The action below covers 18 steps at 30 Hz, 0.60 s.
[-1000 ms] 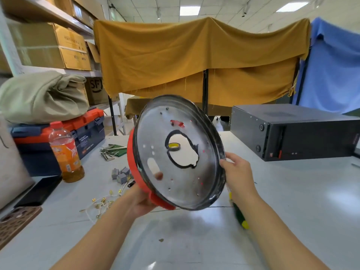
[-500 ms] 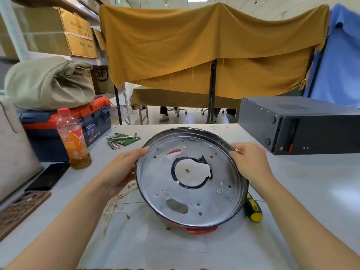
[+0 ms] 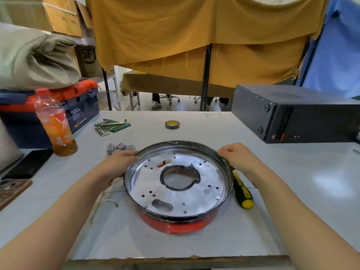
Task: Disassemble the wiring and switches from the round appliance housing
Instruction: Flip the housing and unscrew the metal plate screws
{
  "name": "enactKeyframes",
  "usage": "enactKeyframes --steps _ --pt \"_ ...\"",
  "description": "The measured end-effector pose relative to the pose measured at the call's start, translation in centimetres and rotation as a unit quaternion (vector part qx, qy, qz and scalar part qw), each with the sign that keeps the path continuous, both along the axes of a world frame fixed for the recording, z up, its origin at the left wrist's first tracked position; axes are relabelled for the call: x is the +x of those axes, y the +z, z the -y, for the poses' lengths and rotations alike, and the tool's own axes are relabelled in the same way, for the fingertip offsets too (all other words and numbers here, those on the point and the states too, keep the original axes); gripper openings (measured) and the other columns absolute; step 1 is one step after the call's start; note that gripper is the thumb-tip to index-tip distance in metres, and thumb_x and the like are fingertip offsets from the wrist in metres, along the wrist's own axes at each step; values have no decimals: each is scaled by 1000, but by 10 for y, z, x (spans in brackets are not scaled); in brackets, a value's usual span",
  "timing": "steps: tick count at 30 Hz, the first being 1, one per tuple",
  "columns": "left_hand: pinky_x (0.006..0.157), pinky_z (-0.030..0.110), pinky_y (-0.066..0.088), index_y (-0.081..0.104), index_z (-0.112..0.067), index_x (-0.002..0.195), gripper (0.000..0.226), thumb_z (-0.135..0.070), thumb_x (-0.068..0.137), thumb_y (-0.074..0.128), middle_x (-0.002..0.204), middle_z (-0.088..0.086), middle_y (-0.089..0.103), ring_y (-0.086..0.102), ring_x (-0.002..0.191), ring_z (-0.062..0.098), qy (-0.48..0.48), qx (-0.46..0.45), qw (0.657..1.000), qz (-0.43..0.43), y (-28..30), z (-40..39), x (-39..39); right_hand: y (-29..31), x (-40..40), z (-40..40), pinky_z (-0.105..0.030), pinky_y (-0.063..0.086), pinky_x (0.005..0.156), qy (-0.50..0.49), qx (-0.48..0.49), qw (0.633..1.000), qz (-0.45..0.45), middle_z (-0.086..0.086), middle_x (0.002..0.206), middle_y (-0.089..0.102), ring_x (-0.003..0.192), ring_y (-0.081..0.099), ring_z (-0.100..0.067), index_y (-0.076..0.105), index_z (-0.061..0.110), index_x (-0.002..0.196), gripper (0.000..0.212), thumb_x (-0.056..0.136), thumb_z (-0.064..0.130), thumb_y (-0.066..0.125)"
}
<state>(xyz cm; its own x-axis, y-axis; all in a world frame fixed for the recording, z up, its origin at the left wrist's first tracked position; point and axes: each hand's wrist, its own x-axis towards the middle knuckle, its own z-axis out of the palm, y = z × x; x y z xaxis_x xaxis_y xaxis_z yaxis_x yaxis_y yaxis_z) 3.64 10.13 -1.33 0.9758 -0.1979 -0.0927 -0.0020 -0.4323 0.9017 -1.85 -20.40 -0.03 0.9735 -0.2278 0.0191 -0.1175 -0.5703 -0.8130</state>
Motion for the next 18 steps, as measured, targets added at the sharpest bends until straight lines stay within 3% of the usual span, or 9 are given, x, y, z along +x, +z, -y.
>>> enactKeyframes --steps 3,5,7,11,15,18 --pt "67 21 45 70 -35 77 29 -16 91 56 74 -19 71 64 77 5 0 43 999 25 3 1 4 -1 2 5 -21 49 58 2 26 1000 11 -10 93 71 81 64 -22 73 10 92 25 96 14 49" --pt "83 25 45 67 -32 105 21 -20 92 58 98 -12 67 60 96 11 6 58 997 49 7 5 7 -3 3 12 -21 49 61 -23 30 999 33 -7 93 71 81 65 -18 72 13 92 22 96 14 51" --pt "90 27 40 60 -30 122 33 -18 91 59 115 -4 62 57 103 13 -4 58 996 73 12 12 9 -6 4 21 -22 49 65 -48 28 997 53 -4 95 71 83 64 -16 70 16 92 18 94 11 53" --pt "92 25 38 59 -32 125 35 -23 91 59 124 -7 61 56 110 13 -52 114 985 121 18 34 8 -17 3 41 -27 42 82 -98 -80 991 36 -5 103 67 94 58 -19 71 13 99 16 90 7 59" --pt "101 26 32 55 -26 132 39 -28 93 56 139 -10 50 46 127 14 -53 180 971 150 13 46 8 -30 1 51 -27 42 76 -107 -205 971 -58 -12 102 65 99 59 -29 68 8 97 12 88 13 63" --pt "95 23 31 54 -25 133 40 -28 93 56 140 -10 50 46 127 15 -44 178 970 159 11 47 7 -37 1 50 -27 39 58 -113 -251 953 -130 -12 77 56 80 56 -31 57 7 70 16 85 13 60"
